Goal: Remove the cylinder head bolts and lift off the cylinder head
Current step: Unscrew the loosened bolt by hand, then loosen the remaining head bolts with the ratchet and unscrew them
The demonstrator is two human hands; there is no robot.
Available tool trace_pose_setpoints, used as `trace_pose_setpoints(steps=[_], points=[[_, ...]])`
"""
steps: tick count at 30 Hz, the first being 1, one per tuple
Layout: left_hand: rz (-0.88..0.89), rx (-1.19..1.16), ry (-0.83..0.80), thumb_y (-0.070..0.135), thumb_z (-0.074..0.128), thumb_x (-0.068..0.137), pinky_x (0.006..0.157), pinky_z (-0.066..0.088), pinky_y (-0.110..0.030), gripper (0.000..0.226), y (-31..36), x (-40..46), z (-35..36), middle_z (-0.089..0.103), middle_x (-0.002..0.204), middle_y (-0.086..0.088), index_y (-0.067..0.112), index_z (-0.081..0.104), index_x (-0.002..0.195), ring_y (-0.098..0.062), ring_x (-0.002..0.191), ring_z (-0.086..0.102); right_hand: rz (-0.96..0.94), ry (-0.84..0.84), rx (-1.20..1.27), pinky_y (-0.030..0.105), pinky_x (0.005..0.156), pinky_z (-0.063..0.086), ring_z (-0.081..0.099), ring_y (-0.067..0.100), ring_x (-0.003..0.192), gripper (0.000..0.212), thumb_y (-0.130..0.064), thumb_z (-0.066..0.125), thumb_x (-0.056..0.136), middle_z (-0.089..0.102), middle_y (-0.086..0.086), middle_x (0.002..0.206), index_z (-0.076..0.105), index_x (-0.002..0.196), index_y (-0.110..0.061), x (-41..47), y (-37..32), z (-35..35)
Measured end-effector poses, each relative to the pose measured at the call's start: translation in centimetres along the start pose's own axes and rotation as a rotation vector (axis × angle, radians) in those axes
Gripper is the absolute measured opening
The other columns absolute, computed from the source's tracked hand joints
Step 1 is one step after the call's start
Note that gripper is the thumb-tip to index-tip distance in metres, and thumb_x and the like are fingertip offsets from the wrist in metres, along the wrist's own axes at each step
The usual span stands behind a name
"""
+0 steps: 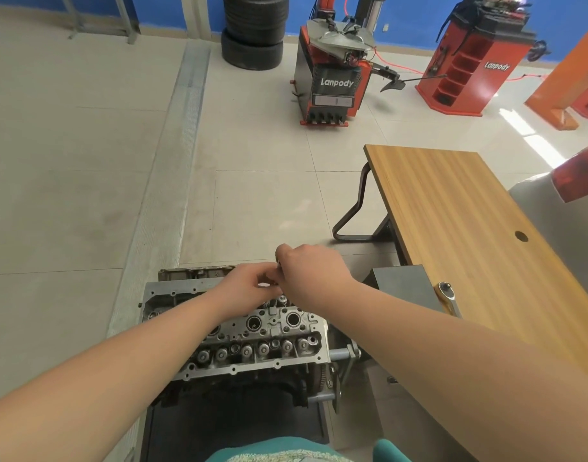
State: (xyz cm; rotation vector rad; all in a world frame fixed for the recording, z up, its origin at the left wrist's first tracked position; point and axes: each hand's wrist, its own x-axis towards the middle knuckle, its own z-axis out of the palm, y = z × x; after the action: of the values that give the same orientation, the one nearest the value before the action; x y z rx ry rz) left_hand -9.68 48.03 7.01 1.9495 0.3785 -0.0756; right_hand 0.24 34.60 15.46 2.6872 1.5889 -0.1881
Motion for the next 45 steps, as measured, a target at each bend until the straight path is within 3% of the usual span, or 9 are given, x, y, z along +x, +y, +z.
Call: trace_pose_setpoints(steps=[8,12,16,20,26,30,35,42,45], points=[[-0.121,0.065,0.101,0.005,0.067,0.091,0.064,0.043,-0.018,0.02,0.6,-0.6,0.8,0.067,0.069,0.021,0.02,0.063,0.079,-0.001,0.068,0.059,-0.084,-0.072,0.154,0.039,0.062,0.041,0.056,0.034,0.078,0.018,-0.024,0.055,0.103,0.049,0.003,0.082,0.039,0.097,-0.017,0.4,-0.6,1.5],[-0.121,-0.142,0.206,-0.005,0.049,0.092,0.07,0.051,-0.022,0.03,1.5,-0.7,2.2,0.071,0.079,0.009,0.019,0.067,0.091,-0.01,0.079,0.064,-0.08,-0.033,0.385,0.042,0.068,0.047,0.062,0.033,0.086,0.039,-0.053,0.045,0.105,0.067,0.007,0.104,0.046,0.12,-0.017,-0.4,0.3,2.2],[-0.131,-0.311,0.339,0.018,0.061,0.103,0.081,0.048,-0.035,0.016,1.5,-0.4,4.6,0.066,0.07,0.02,0.023,0.073,0.093,-0.012,0.081,0.061,0.182,0.165,0.598,0.025,0.06,0.041,0.058,0.003,0.082,0.069,-0.083,0.033,0.092,0.065,-0.018,0.104,0.045,0.142,-0.036,-3.0,4.6,4.4],[-0.178,-0.366,0.578,0.013,0.063,0.099,0.071,0.044,-0.032,0.022,1.7,0.5,7.1,0.058,0.06,0.022,0.027,0.073,0.087,-0.011,0.071,0.052,0.645,0.294,0.656,0.038,0.075,0.05,0.063,0.016,0.096,0.039,-0.049,0.045,0.103,0.066,-0.009,0.106,0.056,0.133,-0.028,-5.5,14.2,8.2],[-0.251,-0.341,0.708,0.013,0.062,0.098,0.059,0.046,-0.033,0.024,2.4,1.3,8.5,0.062,0.076,-0.005,0.029,0.075,0.085,-0.02,0.074,0.056,1.137,0.266,0.675,0.049,0.089,0.054,0.062,0.037,0.104,0.037,-0.022,0.05,0.095,0.066,0.014,0.122,0.061,0.13,-0.016,-10.3,28.9,13.8],[-0.297,-0.361,0.801,0.012,0.062,0.096,0.046,0.041,-0.026,0.025,2.6,2.0,9.2,0.057,0.074,-0.006,0.027,0.075,0.082,-0.024,0.073,0.053,1.142,0.111,0.57,0.049,0.09,0.054,0.061,0.043,0.11,0.032,-0.019,0.056,0.091,0.066,0.015,0.115,0.063,0.122,-0.013,-12.3,35.3,17.5],[-0.332,-0.365,0.88,0.011,0.061,0.092,0.064,0.05,-0.041,0.022,2.7,2.6,9.7,0.059,0.065,0.004,0.025,0.075,0.082,-0.02,0.065,0.055,1.073,-0.191,0.479,0.044,0.08,0.054,0.062,0.041,0.101,0.029,-0.015,0.061,0.09,0.061,0.017,0.112,0.056,0.116,-0.005,-12.6,38.8,21.6],[-0.331,-0.345,0.913,0.019,0.062,0.085,0.048,0.05,-0.027,0.014,2.2,3.0,9.7,0.058,0.055,0.011,0.024,0.075,0.083,-0.009,0.052,0.053,1.028,-0.018,0.469,0.044,0.078,0.048,0.06,0.043,0.104,0.024,-0.004,0.052,0.089,0.061,0.019,0.113,0.054,0.113,-0.006,-12.3,39.4,23.2],[-0.317,-0.317,0.921,0.019,0.063,0.084,0.063,0.056,-0.031,0.014,1.7,3.2,9.5,0.064,0.061,0.013,0.026,0.075,0.08,-0.002,0.053,0.057,1.016,-0.011,0.384,0.05,0.09,0.046,0.052,0.046,0.117,0.029,-0.004,0.05,0.093,0.054,0.023,0.125,0.05,0.122,-0.004,-12.4,39.5,23.6]])
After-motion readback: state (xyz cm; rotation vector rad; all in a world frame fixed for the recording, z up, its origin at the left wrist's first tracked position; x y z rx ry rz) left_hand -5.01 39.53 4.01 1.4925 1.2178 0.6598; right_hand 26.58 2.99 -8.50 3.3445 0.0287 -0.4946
